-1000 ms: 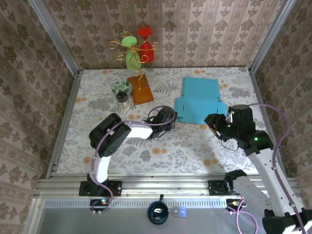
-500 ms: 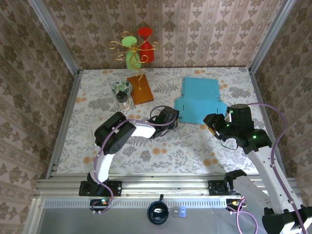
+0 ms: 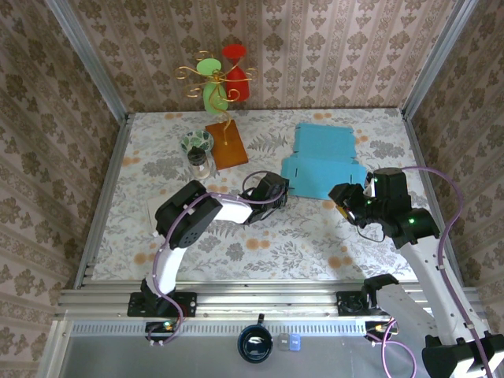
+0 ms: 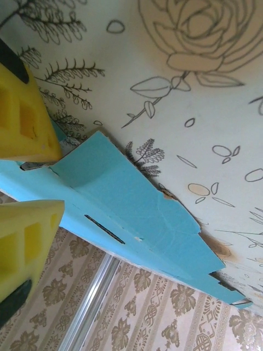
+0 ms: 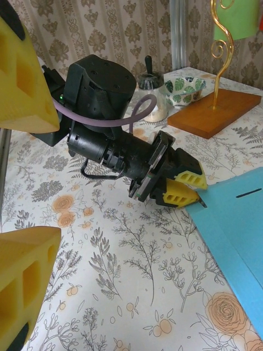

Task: Fold the paper box

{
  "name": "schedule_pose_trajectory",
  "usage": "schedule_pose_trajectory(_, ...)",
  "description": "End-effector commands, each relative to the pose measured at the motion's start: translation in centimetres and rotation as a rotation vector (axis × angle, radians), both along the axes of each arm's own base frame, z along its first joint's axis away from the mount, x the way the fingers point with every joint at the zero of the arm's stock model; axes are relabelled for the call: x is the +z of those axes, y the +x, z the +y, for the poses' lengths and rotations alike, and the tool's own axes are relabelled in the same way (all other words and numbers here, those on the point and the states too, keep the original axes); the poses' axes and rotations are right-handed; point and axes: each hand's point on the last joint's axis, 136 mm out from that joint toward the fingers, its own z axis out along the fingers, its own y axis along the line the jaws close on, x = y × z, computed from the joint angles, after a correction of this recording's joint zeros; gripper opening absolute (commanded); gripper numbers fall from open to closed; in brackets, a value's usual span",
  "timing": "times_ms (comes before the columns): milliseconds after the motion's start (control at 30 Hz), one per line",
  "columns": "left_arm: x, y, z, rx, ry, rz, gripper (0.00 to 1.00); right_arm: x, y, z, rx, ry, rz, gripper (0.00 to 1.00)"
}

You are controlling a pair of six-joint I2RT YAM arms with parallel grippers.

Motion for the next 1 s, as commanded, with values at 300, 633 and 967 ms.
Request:
schedule_pose_trajectory(300, 0.5, 1.8, -0.6, 0.044, -0.029, -0.053, 0.16, -0.8, -0.4, 0.2, 0.016, 0.015, 0.004, 0.5)
schedule_pose_trajectory(633, 3.1, 2.7, -0.1, 0.082, -0.058, -0.113, 0.0, -2.6, 0.4, 0.1, -0.054, 0.076, 0.018, 0.5)
schedule_pose_trajectory(967, 6.8, 2.1, -0.4, 0.125, -0.153, -0.11, 0.0, -5.6, 6.5, -2.7, -0.438, 0.307, -0.147, 0.62)
